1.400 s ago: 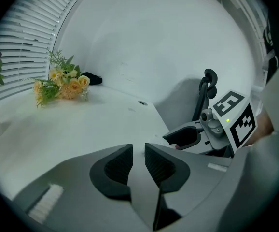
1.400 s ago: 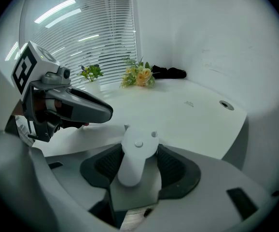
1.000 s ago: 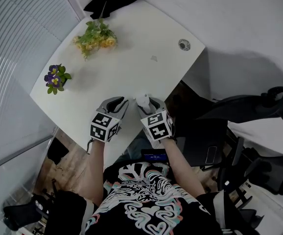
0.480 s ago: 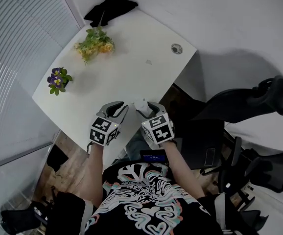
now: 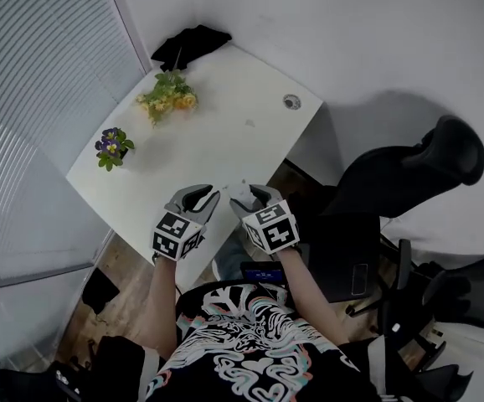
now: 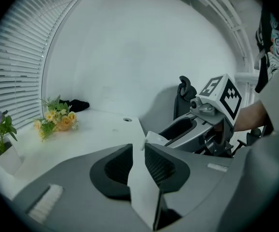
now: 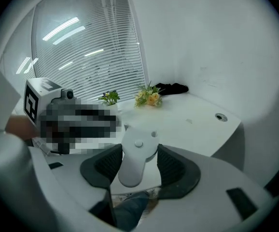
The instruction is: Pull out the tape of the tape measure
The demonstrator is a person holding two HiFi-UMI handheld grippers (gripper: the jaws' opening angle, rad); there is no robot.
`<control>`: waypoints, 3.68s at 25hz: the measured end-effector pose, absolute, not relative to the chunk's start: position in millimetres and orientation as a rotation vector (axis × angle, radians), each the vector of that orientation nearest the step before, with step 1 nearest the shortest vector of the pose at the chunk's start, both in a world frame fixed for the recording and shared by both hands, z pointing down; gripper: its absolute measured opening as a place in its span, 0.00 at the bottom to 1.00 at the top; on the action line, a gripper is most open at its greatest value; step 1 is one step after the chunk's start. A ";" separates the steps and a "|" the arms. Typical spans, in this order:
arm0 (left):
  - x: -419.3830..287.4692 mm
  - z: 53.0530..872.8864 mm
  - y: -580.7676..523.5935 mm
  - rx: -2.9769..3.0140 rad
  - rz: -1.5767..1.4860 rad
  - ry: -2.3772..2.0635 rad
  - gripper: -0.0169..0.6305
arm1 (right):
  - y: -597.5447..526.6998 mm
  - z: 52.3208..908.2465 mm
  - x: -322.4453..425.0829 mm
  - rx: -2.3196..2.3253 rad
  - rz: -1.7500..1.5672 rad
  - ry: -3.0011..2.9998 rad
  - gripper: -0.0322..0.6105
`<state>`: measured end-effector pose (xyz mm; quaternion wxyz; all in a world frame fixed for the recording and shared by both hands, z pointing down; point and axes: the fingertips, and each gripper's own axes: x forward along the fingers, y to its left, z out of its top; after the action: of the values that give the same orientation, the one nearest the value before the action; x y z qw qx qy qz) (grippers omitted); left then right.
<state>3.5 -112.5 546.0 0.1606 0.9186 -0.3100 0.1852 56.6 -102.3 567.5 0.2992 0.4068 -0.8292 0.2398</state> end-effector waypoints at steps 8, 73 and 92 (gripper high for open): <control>2.6 519.5 -103.3 2.685 0.478 -0.889 0.15 | -88.2 543.6 51.6 1.092 0.582 -2.228 0.41; -21.0 520.3 -96.2 2.711 0.376 -0.733 0.08 | -81.4 541.8 29.4 0.965 0.626 -2.194 0.41; -38.4 526.5 -100.9 2.671 0.386 -0.799 0.08 | -83.3 550.7 44.1 1.006 0.640 -2.141 0.41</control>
<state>-38.4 -100.9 526.5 0.1628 0.9363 -0.2801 0.1352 44.1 -83.3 550.7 0.3385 0.3862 -0.8221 0.2457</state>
